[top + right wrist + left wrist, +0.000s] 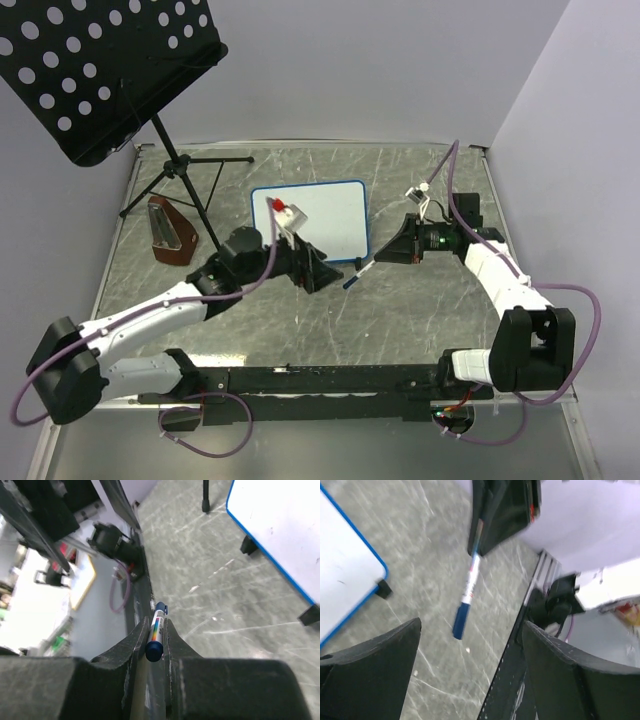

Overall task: Write a sentence on the whiteboard
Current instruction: Open the pen cap from the whiteboard marker.

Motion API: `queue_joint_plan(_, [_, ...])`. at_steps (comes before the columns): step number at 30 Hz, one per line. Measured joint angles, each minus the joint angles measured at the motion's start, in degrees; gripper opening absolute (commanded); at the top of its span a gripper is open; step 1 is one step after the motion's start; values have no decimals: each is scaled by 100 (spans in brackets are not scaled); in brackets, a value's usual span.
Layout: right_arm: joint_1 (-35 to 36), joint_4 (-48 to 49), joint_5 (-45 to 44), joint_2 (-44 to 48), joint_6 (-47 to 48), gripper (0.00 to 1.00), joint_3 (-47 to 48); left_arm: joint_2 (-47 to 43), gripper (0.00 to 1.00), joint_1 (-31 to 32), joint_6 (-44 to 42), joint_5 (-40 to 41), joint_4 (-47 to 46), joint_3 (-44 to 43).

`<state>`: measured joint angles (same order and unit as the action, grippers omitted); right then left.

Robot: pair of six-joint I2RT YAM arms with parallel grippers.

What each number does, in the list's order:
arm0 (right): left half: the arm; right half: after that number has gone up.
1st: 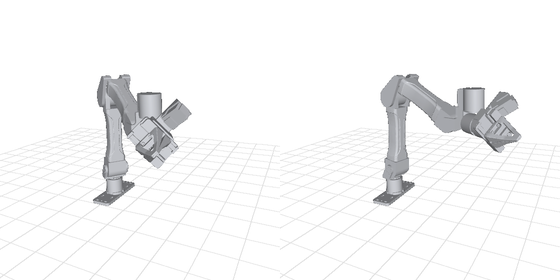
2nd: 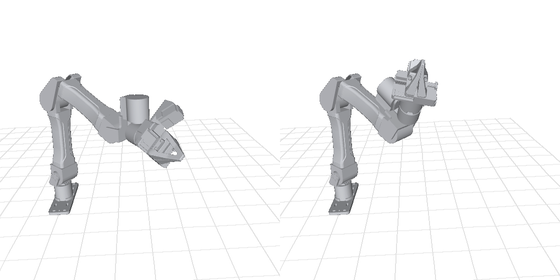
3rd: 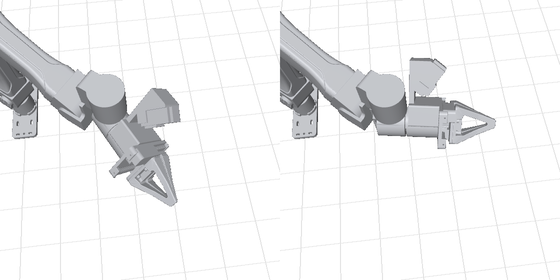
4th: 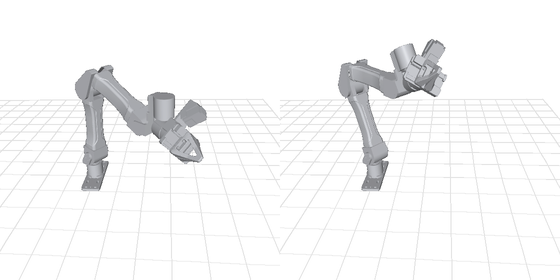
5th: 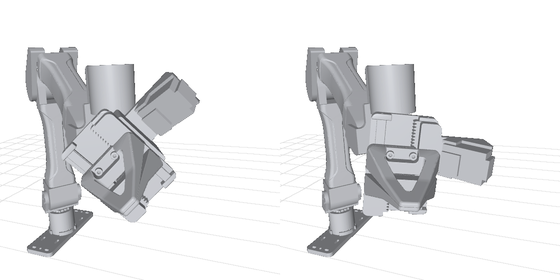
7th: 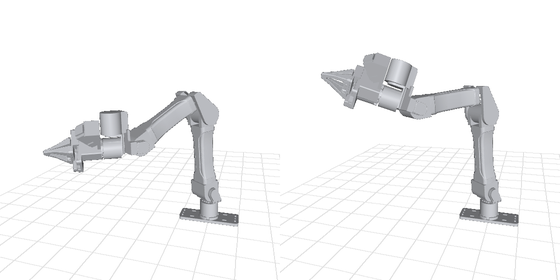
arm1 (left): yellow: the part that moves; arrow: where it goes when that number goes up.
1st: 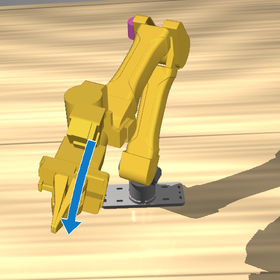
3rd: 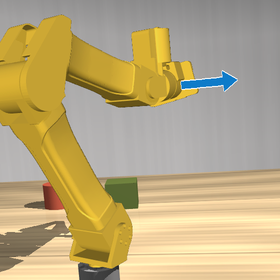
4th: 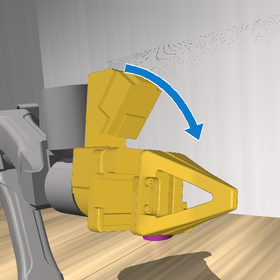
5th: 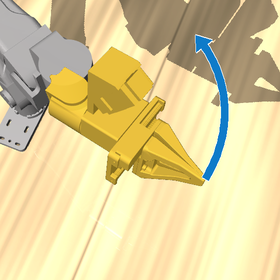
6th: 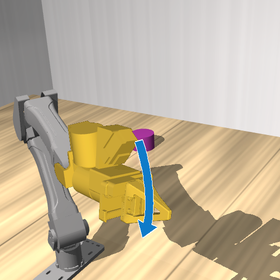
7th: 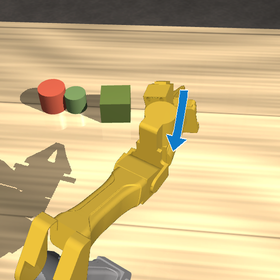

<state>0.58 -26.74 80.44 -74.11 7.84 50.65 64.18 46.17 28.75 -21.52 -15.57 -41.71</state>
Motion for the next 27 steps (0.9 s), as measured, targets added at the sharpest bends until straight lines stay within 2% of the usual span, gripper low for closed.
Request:
queue_joint_plan(3, [-83,586,-11,39,-730,0,-302,249,80,422,-155,232,-42,31])
queue_joint_plan(7, [-151,918,-144,37,-1239,0,-369,581,75,946,-645,688,2,-20])
queue_joint_plan(18, [-157,1207,-160,-170,-1703,0,-385,1554,50,1335,-1711,1843,723,-935])
queue_joint_plan(21, [-157,1211,-146,-190,-1718,0,-385,1803,39,1370,-1895,2013,964,-1165])
queue_joint_plan(22, [-157,1213,-142,-192,-1718,0,-385,1899,26,1386,-1950,2074,1054,-1250])
queue_joint_plan(24, [-157,1211,-142,-199,-1716,0,-385,2046,14,1414,-2037,2170,1169,-1362])
queue_joint_plan(25, [-157,1217,-177,-205,-1690,0,-385,2092,5,1432,-2074,2184,1213,-1390])
queue_joint_plan(27, [-157,1204,-195,-223,-1685,0,-385,2124,1,1473,-2157,2184,1252,-1423])
